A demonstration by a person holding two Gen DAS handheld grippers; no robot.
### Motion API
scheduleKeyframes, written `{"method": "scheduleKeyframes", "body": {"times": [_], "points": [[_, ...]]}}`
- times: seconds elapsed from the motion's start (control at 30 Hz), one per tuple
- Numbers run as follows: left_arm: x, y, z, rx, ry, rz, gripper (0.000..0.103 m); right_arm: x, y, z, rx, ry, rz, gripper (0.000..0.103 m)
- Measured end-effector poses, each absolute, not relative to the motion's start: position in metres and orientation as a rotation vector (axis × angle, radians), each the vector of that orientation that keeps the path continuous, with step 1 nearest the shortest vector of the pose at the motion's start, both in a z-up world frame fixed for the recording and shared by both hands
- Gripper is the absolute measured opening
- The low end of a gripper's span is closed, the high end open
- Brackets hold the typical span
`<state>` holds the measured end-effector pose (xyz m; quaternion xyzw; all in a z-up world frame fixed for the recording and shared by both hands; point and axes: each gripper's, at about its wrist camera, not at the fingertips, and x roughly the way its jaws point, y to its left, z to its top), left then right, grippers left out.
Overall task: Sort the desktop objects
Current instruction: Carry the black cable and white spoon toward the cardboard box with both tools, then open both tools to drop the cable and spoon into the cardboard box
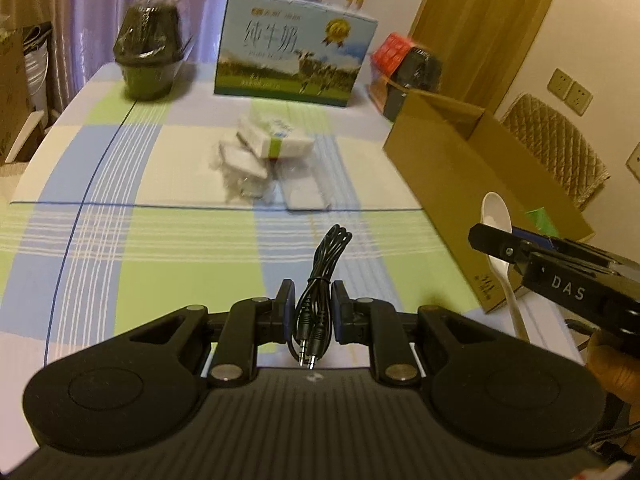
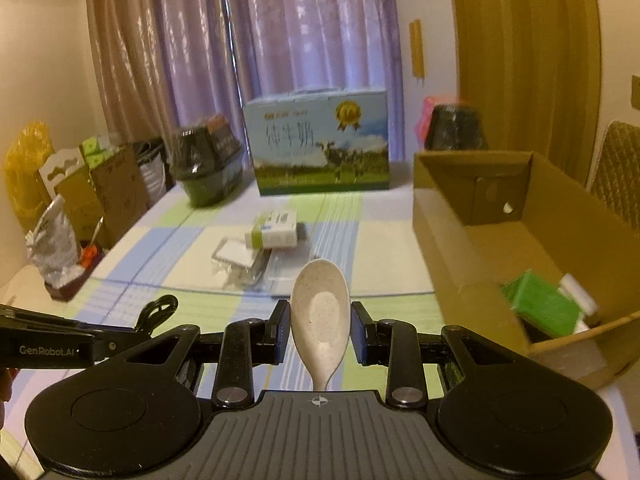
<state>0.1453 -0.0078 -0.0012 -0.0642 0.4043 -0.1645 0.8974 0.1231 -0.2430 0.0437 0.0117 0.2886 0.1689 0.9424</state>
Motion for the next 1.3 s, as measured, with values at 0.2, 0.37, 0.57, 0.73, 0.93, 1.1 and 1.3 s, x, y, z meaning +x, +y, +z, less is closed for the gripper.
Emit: {"method": "scheduleKeyframes", "body": {"times": [0.2, 0.37, 0.57, 0.73, 0.93, 1.1, 1.3], "points": [[0.138, -0.028, 0.017, -0.109, 0.812, -0.362, 0.015, 0.116, -0.265, 0.064, 0.043, 0.551, 0.317, 0.028], [0.134, -0.046, 0.026, -0.091, 0.799, -0.386, 0.015, 0.111, -0.282, 0.072, 0.058, 0.536, 0.294, 0.028], [0.131, -0.069, 0.035, -0.080, 0.789, -0.422, 0.015, 0.108, -0.310, 0.083, 0.075, 0.515, 0.251, 0.028], [0.134, -0.097, 0.041, -0.059, 0.789, -0.466, 0.015, 0.113, -0.341, 0.096, 0.088, 0.488, 0.213, 0.028], [0.144, -0.143, 0.054, -0.042, 0.771, -0.534, 0.015, 0.132, -0.383, 0.111, 0.099, 0.459, 0.168, 0.028], [0.156, -0.185, 0.061, -0.046, 0.766, -0.596, 0.015, 0.152, -0.417, 0.119, 0.121, 0.450, 0.144, 0.028], [0.178, -0.227, 0.065, -0.068, 0.768, -0.638, 0.015, 0.179, -0.442, 0.119, 0.139, 0.460, 0.146, 0.028]]}}
